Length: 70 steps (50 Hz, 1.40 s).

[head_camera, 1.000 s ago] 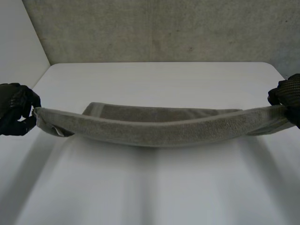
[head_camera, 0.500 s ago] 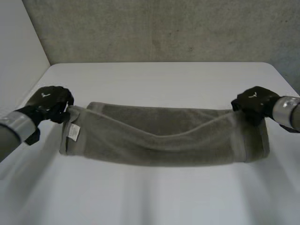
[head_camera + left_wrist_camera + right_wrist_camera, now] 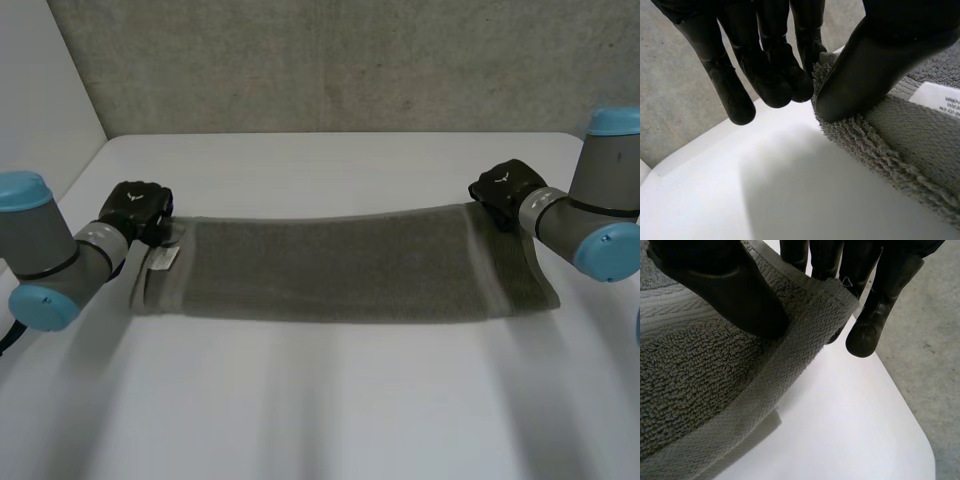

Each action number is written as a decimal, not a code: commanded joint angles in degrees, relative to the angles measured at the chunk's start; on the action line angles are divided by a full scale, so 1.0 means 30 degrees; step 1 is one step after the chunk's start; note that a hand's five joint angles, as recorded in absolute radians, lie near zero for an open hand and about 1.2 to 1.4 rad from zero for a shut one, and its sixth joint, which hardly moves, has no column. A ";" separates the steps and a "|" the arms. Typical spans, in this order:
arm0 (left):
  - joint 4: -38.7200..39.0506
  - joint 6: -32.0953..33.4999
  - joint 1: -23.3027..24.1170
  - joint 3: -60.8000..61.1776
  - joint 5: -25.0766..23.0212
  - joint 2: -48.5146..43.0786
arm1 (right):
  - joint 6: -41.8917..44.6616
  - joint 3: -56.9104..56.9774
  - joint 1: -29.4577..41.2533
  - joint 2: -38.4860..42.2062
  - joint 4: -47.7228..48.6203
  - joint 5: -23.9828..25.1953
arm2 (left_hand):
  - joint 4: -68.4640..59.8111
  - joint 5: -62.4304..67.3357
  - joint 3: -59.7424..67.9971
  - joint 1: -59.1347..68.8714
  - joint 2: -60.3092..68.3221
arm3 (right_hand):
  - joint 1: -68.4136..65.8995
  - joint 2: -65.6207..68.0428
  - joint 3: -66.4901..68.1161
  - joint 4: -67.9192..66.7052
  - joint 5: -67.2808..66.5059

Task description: Fold the towel.

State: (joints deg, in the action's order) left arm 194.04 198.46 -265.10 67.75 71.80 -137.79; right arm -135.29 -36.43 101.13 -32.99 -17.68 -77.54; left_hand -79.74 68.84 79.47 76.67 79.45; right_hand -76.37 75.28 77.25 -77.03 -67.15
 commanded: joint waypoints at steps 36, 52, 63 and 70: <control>-0.3422 0.2725 0.1443 0.2455 0.1789 0.4963 | -0.1925 -0.6269 0.0304 -0.6310 0.0122 -0.0729 | 2.2952 -2.2651 -2.2861 -2.1929 -2.2853 | 2.2122 -2.1761 -2.2417 2.2345 2.2382; -0.0231 0.1966 0.1121 1.0196 0.1729 1.0741 | -0.1515 -1.5567 0.0246 -0.9074 0.4193 -0.0373 | 2.2952 -2.2651 -2.2861 -2.1929 -2.2853 | 2.0636 -2.0275 -2.0931 2.0859 2.0897; 0.0827 0.1055 0.0770 1.1811 0.1642 1.1095 | -0.1194 -1.6596 -0.0193 -0.7756 0.7326 -0.0579 | 2.2896 -2.2595 -2.2805 -2.1873 -2.2797 | 1.9628 -1.9267 -1.9923 1.9851 1.9888; 0.0827 0.1055 0.0593 1.1929 0.1642 1.1095 | -0.0284 -1.6596 -0.0662 -0.6992 0.7828 -0.1194 | 2.2952 -2.2651 -2.2861 -2.1929 -2.2853 | 1.5086 -1.4724 -1.5380 1.5308 1.5346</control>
State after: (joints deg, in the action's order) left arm 196.58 201.50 -262.83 103.36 76.77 -104.42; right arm -138.38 -86.31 100.26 -55.61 4.61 -79.65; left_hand -11.06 2.10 11.20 11.30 11.03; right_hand -19.47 19.61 19.39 -19.66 -10.07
